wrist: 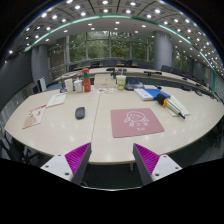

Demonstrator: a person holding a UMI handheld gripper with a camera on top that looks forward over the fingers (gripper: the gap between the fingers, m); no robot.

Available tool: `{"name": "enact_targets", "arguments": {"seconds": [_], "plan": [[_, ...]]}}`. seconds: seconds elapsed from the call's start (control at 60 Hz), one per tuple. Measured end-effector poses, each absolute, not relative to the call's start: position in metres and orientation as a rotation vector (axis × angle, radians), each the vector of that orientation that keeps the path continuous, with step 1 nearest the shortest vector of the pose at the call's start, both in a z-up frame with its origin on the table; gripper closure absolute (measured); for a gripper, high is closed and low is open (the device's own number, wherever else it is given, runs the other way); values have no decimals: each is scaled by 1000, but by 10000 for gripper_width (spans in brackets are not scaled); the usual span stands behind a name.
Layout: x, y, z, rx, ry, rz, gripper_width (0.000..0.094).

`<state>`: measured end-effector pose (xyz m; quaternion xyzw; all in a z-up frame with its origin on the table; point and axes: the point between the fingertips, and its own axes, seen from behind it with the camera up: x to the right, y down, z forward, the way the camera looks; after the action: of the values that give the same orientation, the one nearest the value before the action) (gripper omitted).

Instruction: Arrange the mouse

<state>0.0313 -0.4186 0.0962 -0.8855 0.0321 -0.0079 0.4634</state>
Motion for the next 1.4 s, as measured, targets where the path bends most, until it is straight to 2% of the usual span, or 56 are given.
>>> {"name": "enact_targets", "arguments": {"seconds": [0.283,0.5,0.567,0.65,0.75,0.967,1.05,1.117,1.167,1.283,1.4], "plan": [[-95,-258,40,-2157,19,117,100],[-140,-145,11,-2165,-40,110,117],[-145,-120,-1,-2174,-63,94,147],[-148,-101,-11,-2200,-78,67,228],[-145,-87,-12,-2191,-103,12,455],[-147,-85,-12,-2212,-135,-17,597],[-145,-86,-11,-2227,-138,-15,600],[-145,-86,5,-2207,-125,-7,600],[-142,-86,30,-2173,-114,-3,600],[-127,-95,116,-2071,-54,44,601],[-77,-110,201,-1962,16,54,600]]}}
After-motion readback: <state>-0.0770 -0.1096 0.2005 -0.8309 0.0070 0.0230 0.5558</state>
